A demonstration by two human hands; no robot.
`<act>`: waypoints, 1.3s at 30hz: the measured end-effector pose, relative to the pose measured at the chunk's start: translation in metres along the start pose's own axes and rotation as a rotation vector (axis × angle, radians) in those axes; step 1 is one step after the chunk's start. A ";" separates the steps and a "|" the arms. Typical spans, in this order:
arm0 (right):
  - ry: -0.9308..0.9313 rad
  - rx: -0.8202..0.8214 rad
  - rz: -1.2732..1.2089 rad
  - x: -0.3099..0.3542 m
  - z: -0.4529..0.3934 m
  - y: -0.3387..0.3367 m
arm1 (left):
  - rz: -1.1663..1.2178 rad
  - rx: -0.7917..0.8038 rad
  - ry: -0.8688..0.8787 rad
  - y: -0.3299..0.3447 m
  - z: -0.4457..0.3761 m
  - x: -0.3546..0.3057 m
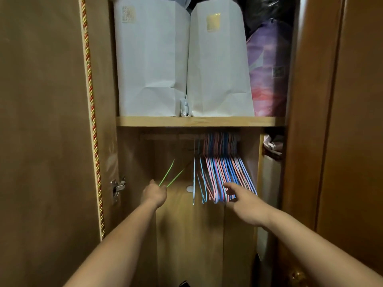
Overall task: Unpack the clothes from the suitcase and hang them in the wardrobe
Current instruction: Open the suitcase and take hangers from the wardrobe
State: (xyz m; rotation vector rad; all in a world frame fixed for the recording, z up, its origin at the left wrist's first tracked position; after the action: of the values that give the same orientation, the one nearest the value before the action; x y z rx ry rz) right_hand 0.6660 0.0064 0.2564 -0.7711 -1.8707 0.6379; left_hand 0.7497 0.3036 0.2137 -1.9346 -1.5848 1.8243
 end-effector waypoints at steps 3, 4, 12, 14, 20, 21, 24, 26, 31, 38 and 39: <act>0.021 -0.010 -0.025 -0.004 -0.010 -0.002 | 0.036 0.001 0.004 0.012 -0.009 0.001; 0.033 -0.022 -0.038 -0.006 -0.013 -0.003 | 0.049 0.019 0.003 0.017 -0.010 0.001; 0.060 -0.027 -0.083 -0.016 -0.021 0.005 | 0.526 0.281 -0.259 0.054 0.017 0.000; 0.067 -0.020 -0.086 -0.019 -0.021 0.005 | 0.668 0.308 -0.328 0.054 0.018 -0.004; 0.054 -0.008 -0.075 -0.020 -0.021 0.002 | 0.785 0.176 -0.237 0.032 0.017 -0.029; 0.052 -0.003 -0.066 -0.020 -0.020 0.003 | 0.765 0.163 -0.206 0.032 0.016 -0.030; 0.052 0.020 -0.046 -0.024 -0.015 0.006 | 0.566 0.021 -0.026 0.020 0.012 -0.032; 0.056 0.042 -0.027 -0.025 -0.013 0.006 | 0.450 -0.039 0.047 0.013 0.011 -0.030; 0.077 0.042 -0.037 -0.027 -0.006 0.003 | 0.353 -0.094 -0.001 0.006 0.019 -0.012; 0.109 0.079 -0.063 -0.026 0.020 0.010 | 0.509 -0.120 -0.105 -0.001 0.077 0.017; 0.109 0.075 -0.068 -0.026 0.028 0.011 | 0.542 -0.118 -0.128 -0.002 0.091 0.023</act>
State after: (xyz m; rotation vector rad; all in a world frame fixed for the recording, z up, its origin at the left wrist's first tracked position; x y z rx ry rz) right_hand 0.6513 -0.0082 0.2223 -0.6773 -1.7559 0.6079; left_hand 0.6745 0.2680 0.1708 -2.5426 -1.3065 2.1096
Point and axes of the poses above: each hand's wrist, its own z-axis away from the middle knuckle, its own y-axis out of the palm, x = y × z, the point moved 5 cm from there along -z, towards the middle knuckle, and after that the axes turned 13 degrees about -x, right-handed, at the moved point
